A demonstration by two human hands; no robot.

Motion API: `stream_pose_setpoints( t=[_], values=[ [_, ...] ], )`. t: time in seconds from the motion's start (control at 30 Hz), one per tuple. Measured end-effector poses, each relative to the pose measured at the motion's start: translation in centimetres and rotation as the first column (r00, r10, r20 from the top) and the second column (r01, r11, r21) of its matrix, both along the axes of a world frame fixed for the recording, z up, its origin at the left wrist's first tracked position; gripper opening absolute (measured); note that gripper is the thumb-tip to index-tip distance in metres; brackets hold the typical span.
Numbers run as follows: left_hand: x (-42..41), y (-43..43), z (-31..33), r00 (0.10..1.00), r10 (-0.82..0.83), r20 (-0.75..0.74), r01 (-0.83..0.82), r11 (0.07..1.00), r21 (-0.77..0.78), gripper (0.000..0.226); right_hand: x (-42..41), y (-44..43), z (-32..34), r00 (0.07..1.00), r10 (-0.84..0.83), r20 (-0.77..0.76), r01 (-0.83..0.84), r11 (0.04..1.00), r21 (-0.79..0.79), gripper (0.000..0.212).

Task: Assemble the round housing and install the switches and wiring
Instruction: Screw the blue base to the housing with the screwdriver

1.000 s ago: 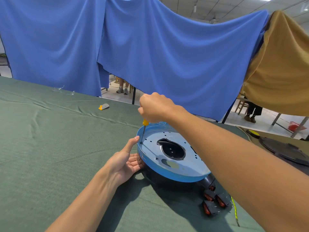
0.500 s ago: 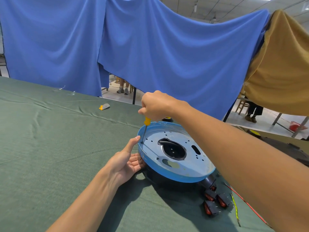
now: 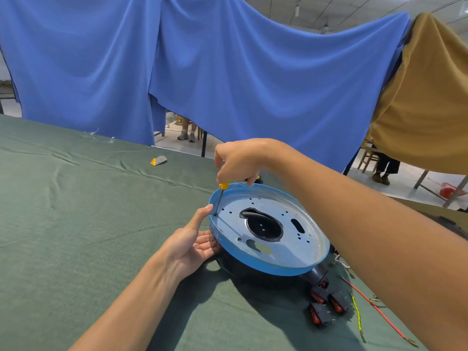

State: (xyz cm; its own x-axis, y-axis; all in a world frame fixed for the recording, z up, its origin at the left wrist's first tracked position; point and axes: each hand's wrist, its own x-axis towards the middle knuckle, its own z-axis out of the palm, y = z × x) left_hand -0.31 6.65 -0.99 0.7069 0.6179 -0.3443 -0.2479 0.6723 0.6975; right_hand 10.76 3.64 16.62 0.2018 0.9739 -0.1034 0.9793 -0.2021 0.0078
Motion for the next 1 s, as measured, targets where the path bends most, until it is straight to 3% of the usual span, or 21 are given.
stream_pose_setpoints(
  t=[0.17, 0.3, 0.5, 0.7, 0.87, 1.0],
  values=[
    [-0.2, 0.2, 0.1, 0.999, -0.024, -0.039, 0.025, 1.0, 0.018, 0.073, 0.2, 0.2, -1.1, 0.993, 0.017, 0.114, -0.034, 0.988, 0.152, 0.012],
    [-0.7, 0.5, 0.6, 0.991, -0.096, -0.09, 0.1, 0.994, 0.046, 0.07, 0.8, 0.3, -1.6, 0.994, 0.013, 0.104, -0.032, 0.984, 0.177, 0.032],
    [-1.5, 0.6, 2.0, 0.904, -0.167, -0.394, 0.273, 0.934, 0.23, 0.065, 0.3, -0.3, -0.3, 0.999, 0.027, 0.045, -0.035, 0.981, 0.192, 0.03],
    [-1.0, 0.2, 2.2, 0.776, 0.075, -0.626, 0.32, 0.809, 0.493, 0.094, -0.8, -0.9, -0.1, 0.998, 0.063, 0.028, -0.067, 0.98, 0.186, 0.039],
    [-0.8, 0.1, 1.9, 0.74, 0.091, -0.666, 0.368, 0.774, 0.515, 0.112, -1.1, -1.4, -0.2, 0.997, 0.075, -0.017, -0.072, 0.987, 0.145, 0.026],
    [-0.8, 0.6, 1.3, 0.622, 0.213, -0.753, 0.442, 0.699, 0.563, 0.09, -1.4, -2.0, -0.8, 0.993, 0.064, -0.098, -0.06, 0.997, 0.038, 0.031]
  ],
)
